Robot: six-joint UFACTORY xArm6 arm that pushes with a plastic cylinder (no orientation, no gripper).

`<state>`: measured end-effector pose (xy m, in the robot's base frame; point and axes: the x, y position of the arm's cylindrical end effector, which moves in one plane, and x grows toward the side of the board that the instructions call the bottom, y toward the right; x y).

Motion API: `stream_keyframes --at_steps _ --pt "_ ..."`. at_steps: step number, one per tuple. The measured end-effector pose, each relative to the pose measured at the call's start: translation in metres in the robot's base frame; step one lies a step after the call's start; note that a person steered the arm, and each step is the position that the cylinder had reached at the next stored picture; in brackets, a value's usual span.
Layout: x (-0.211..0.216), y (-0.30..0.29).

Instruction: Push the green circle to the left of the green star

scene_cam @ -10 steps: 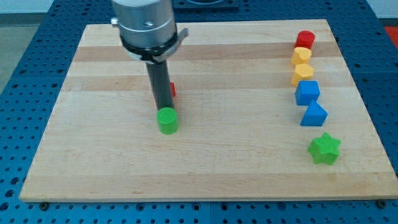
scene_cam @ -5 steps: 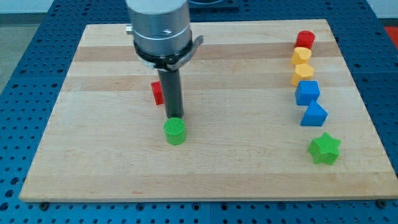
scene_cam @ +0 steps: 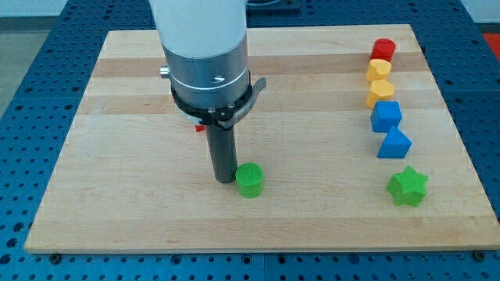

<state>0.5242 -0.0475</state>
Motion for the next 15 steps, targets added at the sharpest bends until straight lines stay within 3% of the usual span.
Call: stream_keyframes --at_steps 6,7,9,11,13,15 --pt "-0.007 0.112" --pt "-0.017 0.108" --pt "-0.066 0.024" --pt "-0.016 0.008" --pt "0.028 0.054" --pt "0.038 0.083"
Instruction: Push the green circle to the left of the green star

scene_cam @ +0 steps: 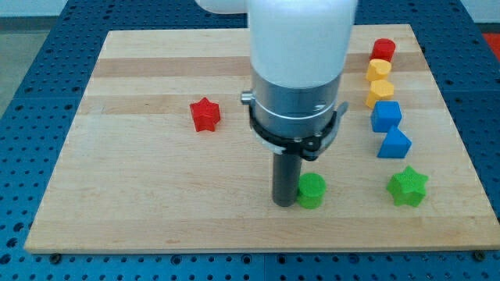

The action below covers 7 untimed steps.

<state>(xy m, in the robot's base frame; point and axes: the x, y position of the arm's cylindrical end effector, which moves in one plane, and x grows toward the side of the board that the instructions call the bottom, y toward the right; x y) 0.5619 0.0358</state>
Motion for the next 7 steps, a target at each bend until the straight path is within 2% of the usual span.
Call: stream_keyframes --at_steps 2,4,5,7 --pt "0.000 0.021" --pt "0.000 -0.010" --pt "-0.015 -0.011" --pt "-0.013 -0.004"
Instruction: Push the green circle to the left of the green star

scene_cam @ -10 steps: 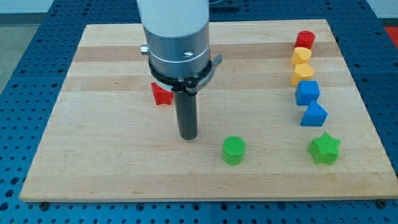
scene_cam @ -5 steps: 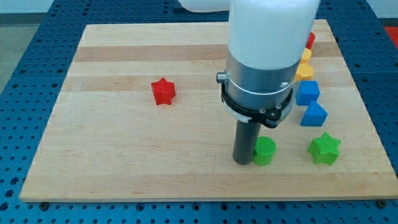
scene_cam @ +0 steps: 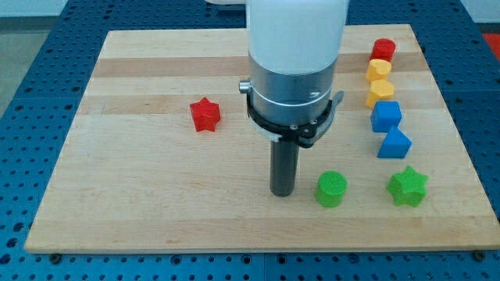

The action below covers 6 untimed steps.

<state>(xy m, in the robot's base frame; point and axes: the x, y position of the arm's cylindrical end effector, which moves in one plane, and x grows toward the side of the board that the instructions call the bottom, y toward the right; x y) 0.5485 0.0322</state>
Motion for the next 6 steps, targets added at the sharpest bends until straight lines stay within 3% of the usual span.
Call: stream_keyframes --at_steps 2,6 --pt "0.006 0.033" --pt "0.006 0.039"
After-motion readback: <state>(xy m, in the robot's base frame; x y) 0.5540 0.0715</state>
